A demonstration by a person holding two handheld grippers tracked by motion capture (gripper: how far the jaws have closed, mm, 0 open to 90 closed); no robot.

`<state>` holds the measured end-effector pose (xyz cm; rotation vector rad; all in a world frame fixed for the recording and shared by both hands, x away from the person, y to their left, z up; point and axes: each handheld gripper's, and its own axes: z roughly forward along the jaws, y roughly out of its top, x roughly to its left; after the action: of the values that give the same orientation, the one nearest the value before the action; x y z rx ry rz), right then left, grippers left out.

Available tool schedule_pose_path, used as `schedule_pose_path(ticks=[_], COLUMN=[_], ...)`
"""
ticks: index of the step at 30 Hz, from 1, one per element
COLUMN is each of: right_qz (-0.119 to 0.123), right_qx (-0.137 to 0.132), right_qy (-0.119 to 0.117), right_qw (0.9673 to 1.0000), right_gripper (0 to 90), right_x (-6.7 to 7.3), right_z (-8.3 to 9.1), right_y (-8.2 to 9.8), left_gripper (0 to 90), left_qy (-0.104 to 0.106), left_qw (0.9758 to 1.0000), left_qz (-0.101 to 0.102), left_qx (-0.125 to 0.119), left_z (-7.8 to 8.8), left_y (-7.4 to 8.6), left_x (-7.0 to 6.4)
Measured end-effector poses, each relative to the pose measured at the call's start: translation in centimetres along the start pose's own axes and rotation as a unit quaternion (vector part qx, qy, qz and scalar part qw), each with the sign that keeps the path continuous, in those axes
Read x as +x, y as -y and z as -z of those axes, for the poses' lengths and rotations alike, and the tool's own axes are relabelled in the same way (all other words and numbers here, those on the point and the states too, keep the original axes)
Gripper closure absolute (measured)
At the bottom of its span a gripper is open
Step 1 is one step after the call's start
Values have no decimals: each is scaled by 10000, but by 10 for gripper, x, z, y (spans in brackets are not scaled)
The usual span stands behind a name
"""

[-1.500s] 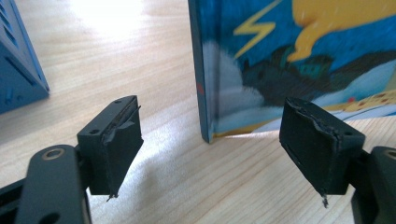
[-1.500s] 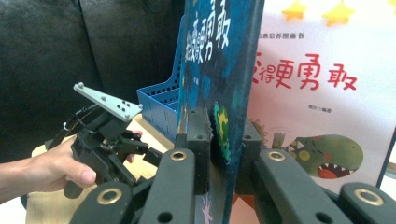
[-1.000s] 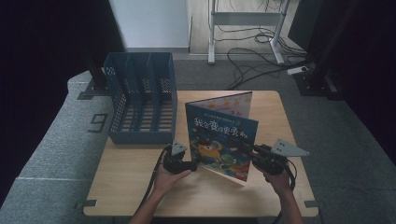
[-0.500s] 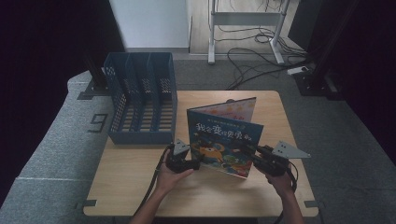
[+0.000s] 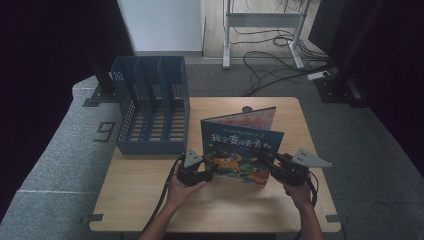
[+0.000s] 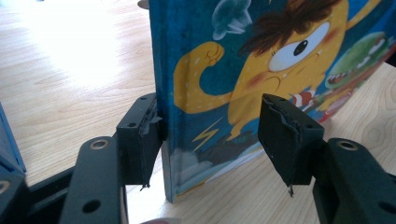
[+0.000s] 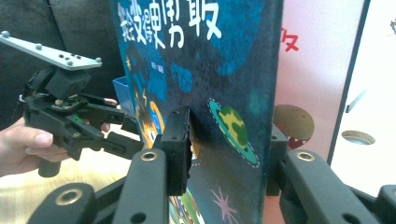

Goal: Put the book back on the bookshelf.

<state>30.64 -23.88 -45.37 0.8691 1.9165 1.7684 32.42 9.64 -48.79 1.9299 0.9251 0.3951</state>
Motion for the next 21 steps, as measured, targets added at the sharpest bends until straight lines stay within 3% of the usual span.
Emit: schedule_pose_path(ticks=[11,21], right_qz=[86,72], right_qx=[8,31], right_qy=[353,408], right_qw=[9993,9991], right_gripper=[515,501], right_x=[1,-2], right_z=[-2,-2], right_y=[1,3], left_gripper=[397,402], left_qy=[148,129], left_qw=[9998,9996], left_qz=[-73,-153], left_qx=[-151,-215], left_z=[5,6], left_y=[5,0], left_x=[-3,-4])
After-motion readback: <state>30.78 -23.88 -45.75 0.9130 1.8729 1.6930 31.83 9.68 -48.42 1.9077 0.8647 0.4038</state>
